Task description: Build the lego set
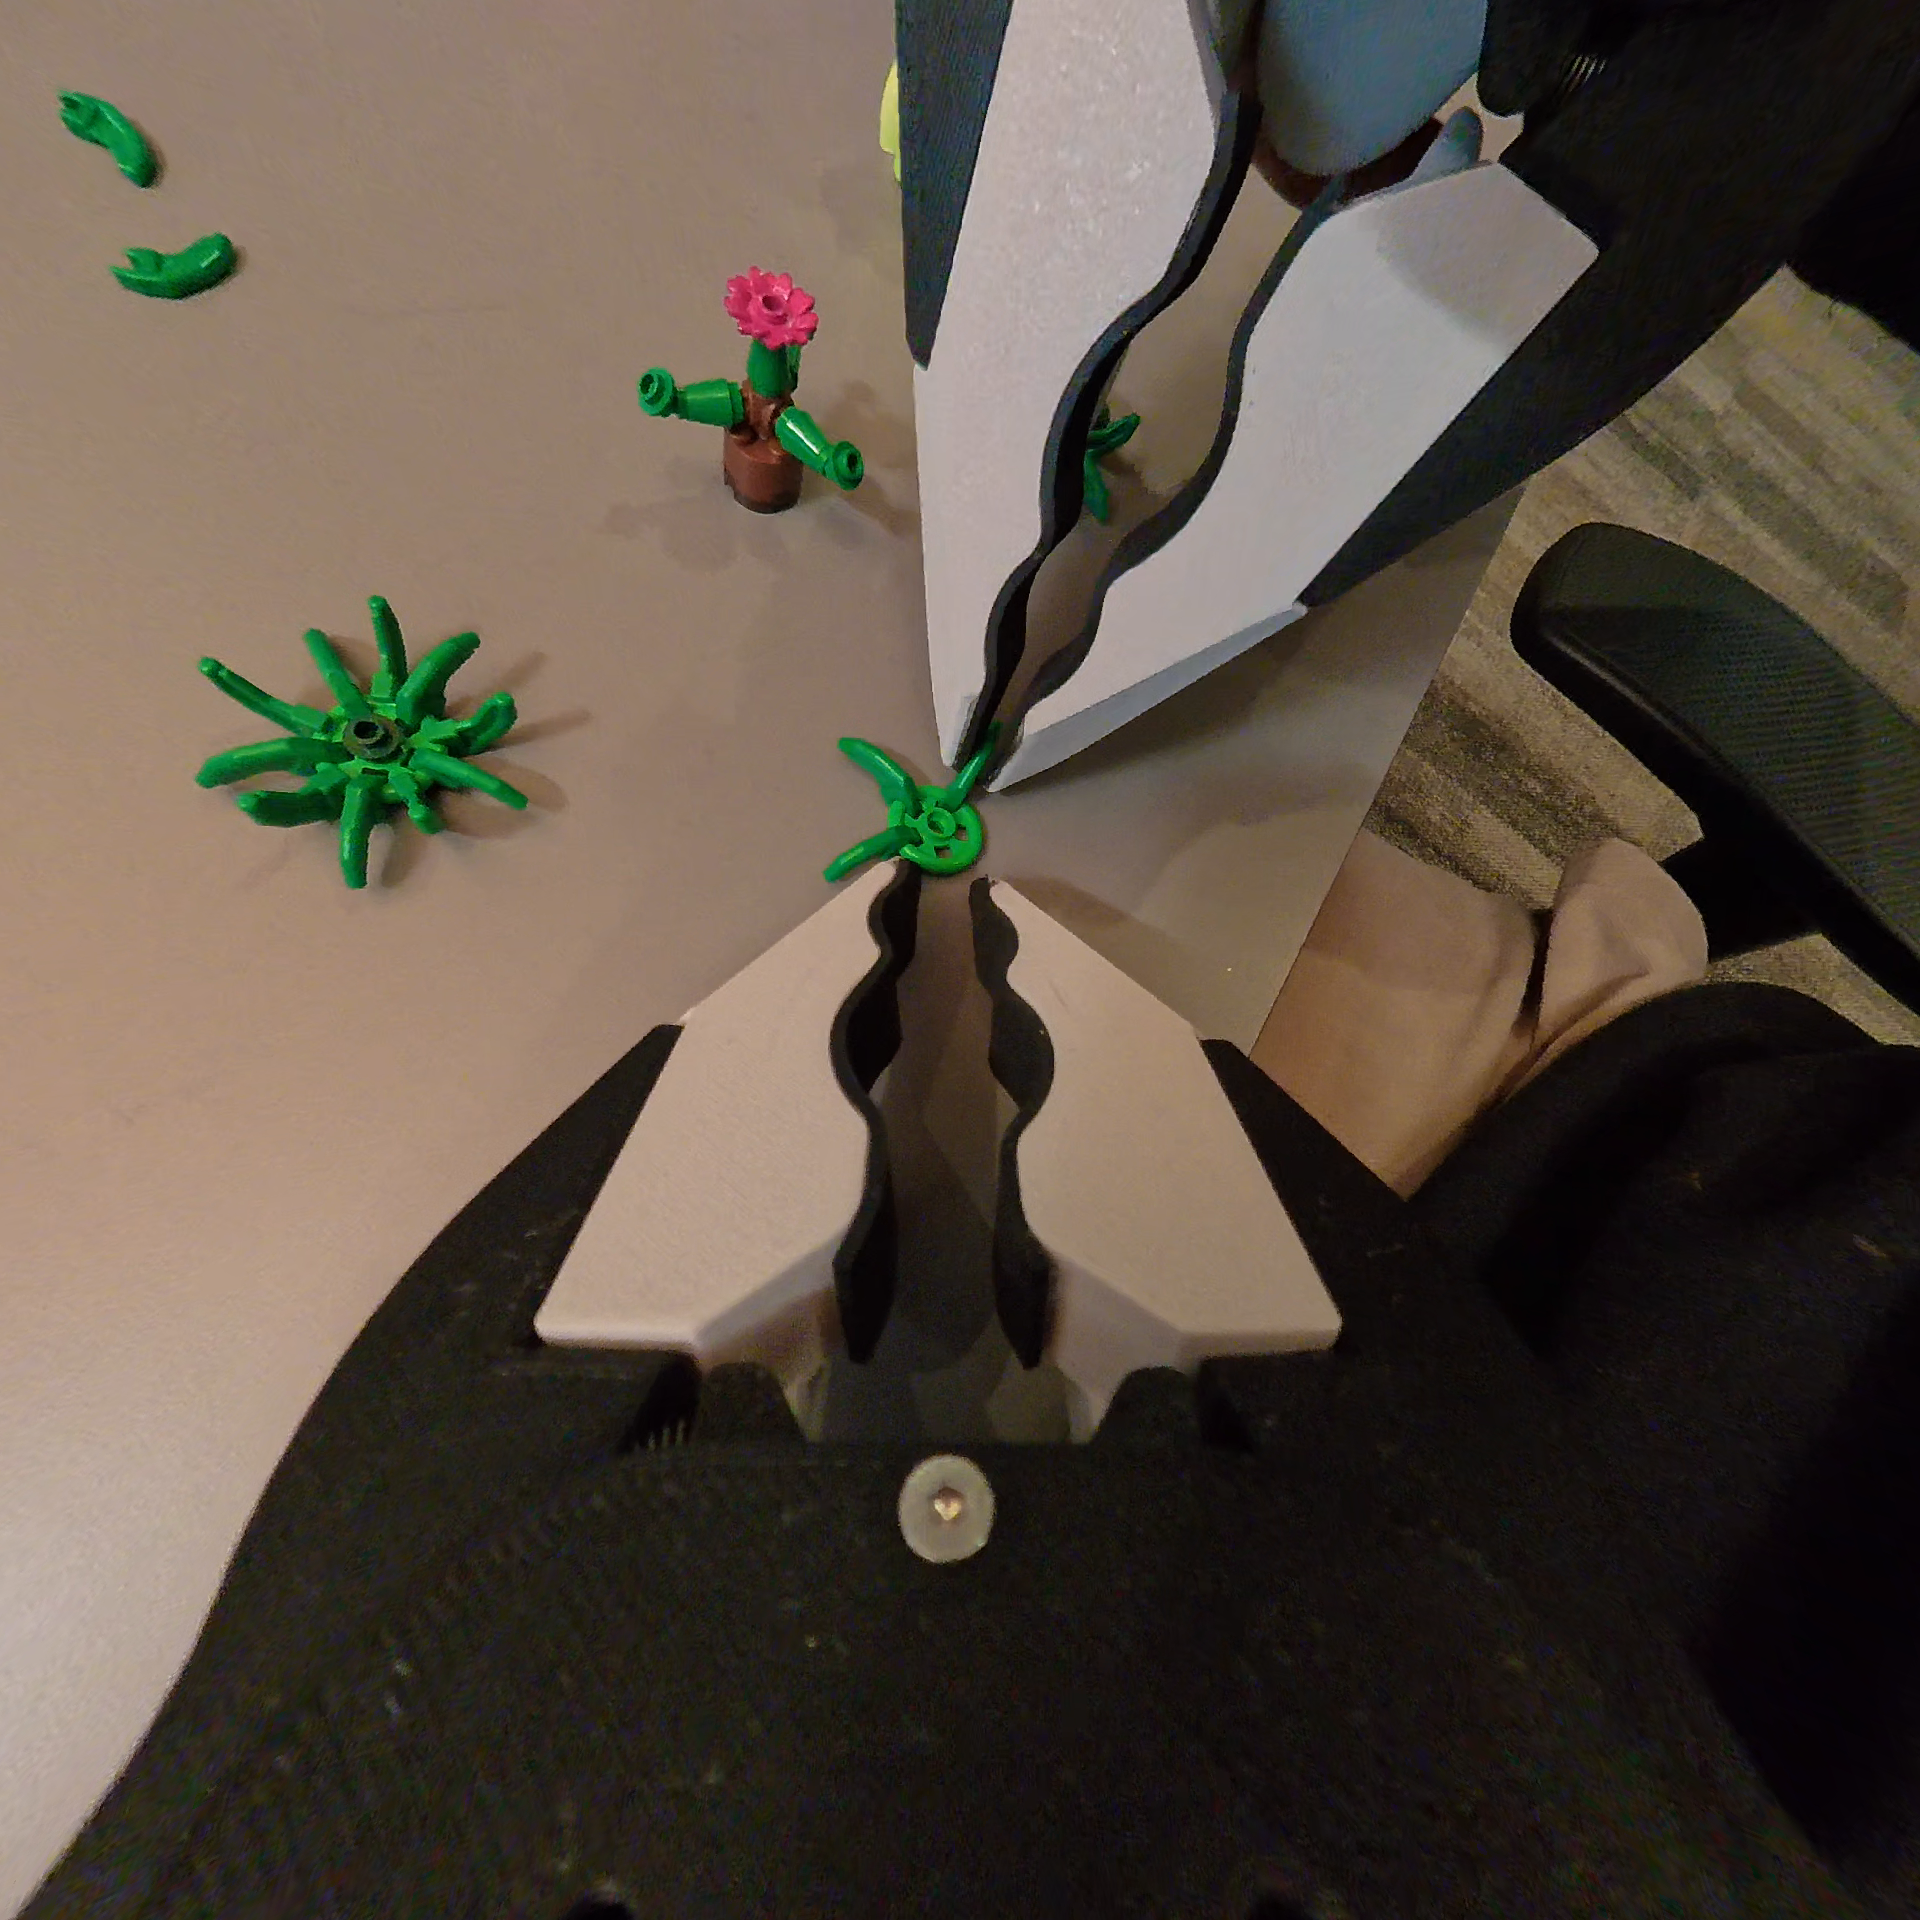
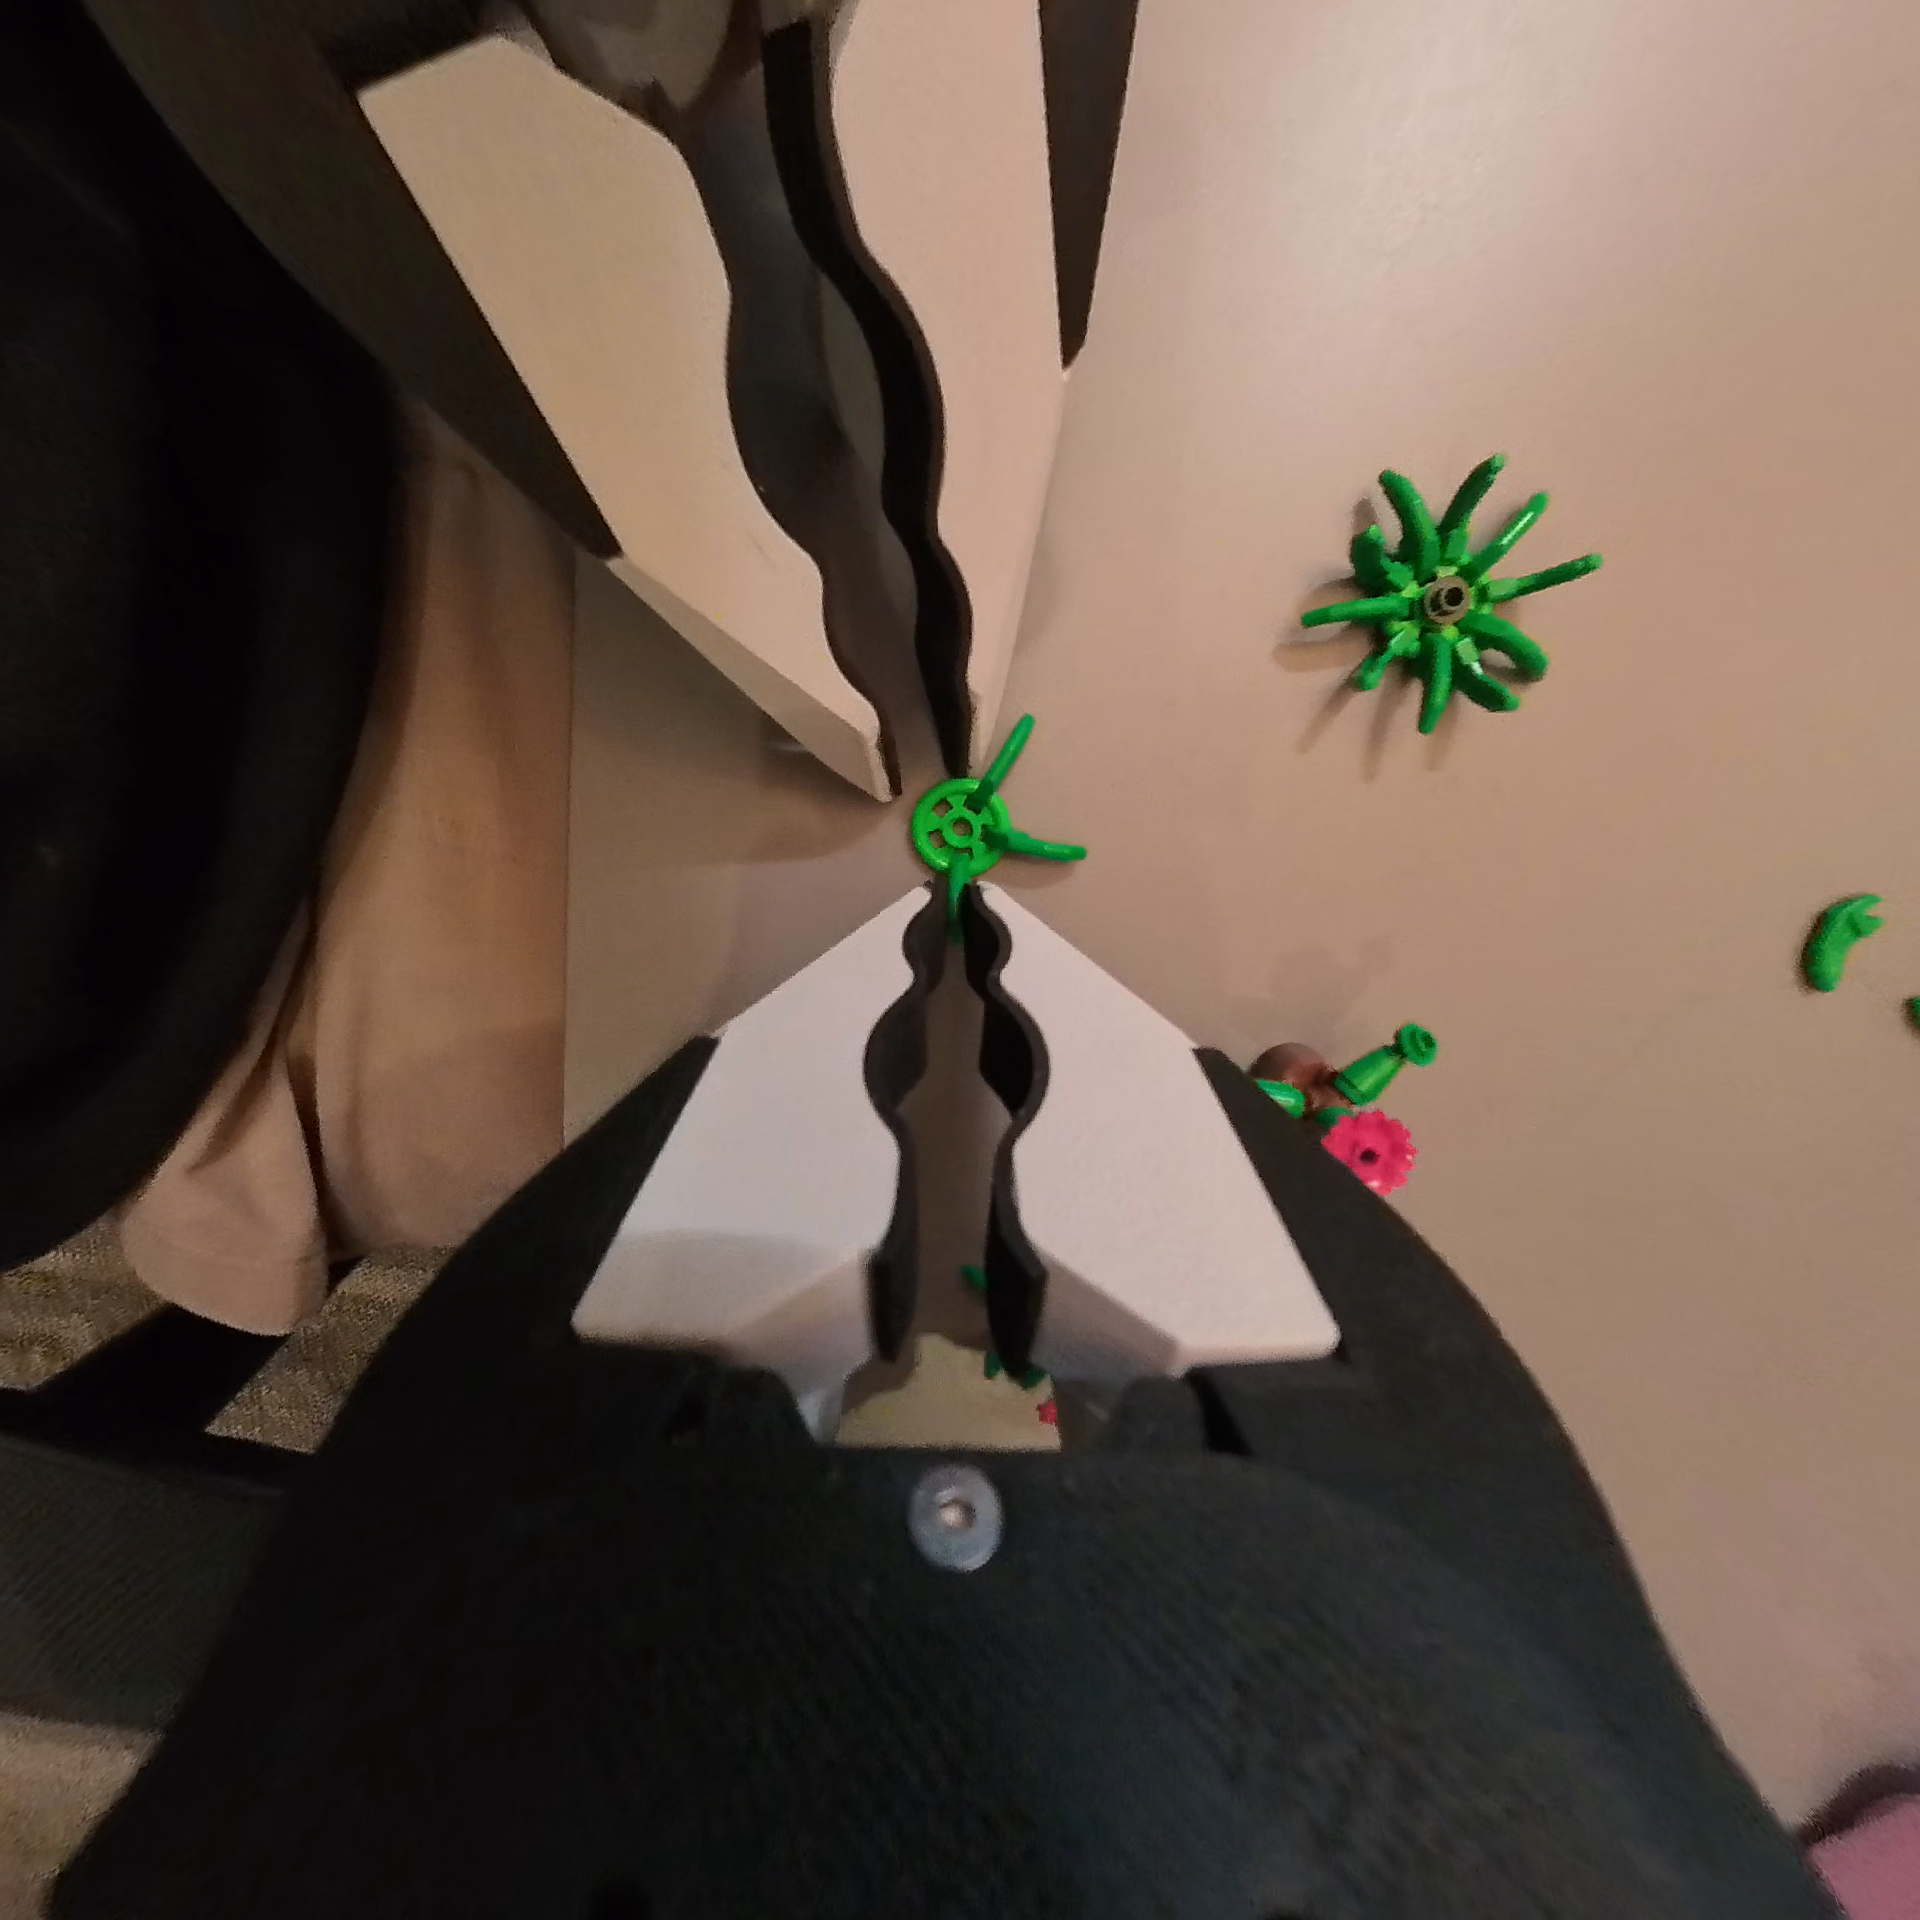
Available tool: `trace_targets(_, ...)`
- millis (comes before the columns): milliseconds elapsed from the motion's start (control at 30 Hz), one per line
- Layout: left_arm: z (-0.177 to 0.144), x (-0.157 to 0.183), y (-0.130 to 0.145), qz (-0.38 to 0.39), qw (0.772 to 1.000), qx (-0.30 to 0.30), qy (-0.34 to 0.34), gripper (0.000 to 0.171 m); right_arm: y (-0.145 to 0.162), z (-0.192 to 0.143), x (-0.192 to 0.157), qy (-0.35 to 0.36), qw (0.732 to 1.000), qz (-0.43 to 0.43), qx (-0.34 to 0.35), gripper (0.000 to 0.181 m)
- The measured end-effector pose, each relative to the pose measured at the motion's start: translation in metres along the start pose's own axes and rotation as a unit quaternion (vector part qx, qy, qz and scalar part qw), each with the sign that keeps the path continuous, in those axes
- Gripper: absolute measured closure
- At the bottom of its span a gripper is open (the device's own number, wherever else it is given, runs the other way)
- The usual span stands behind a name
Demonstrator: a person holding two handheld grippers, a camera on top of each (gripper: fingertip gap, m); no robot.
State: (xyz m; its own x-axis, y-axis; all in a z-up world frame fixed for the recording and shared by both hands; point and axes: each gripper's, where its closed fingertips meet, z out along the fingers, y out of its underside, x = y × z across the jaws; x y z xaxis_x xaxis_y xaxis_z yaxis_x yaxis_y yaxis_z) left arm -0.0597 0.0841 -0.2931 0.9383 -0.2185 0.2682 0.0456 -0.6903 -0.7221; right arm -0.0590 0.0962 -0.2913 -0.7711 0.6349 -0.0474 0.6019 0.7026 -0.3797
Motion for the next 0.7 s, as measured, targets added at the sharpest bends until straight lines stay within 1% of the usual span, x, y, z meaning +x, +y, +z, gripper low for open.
trace_targets(167,0.0001,-0.0010,0.0003,-0.001,1.000,-0.001,-0.004,0.164,0.0005,0.0004,0.0002,-0.016,1.000,0.004,-0.021,0.180)
trace_targets(233,0.0003,-0.0022,0.0005,-0.001,1.000,-0.002,-0.010,0.167,0.0034,0.0016,0.0006,-0.018,0.999,0.004,-0.042,0.181)
trace_targets(267,0.0003,-0.0023,0.0007,0.000,1.000,-0.002,-0.010,0.167,0.0078,0.0038,0.0005,-0.018,0.998,0.003,-0.062,0.180)
trace_targets(400,0.0000,-0.0033,0.0007,-0.004,1.000,-0.002,-0.013,0.169,0.0077,0.0045,0.0017,-0.001,0.996,-0.010,-0.084,0.181)
trace_targets(500,-0.0003,-0.0033,0.0006,-0.006,1.000,-0.001,-0.011,0.169,0.0077,0.0045,0.0018,0.000,0.996,-0.002,-0.084,0.181)
trace_targets(600,-0.0010,-0.0021,0.0009,-0.007,1.000,0.000,-0.003,0.169,0.0070,0.0045,0.0033,0.008,0.998,0.004,-0.067,0.181)
trace_targets(700,-0.0039,-0.0008,0.0007,-0.002,1.000,0.006,0.003,0.163,0.0067,0.0009,0.0029,0.011,0.999,0.017,-0.039,0.181)
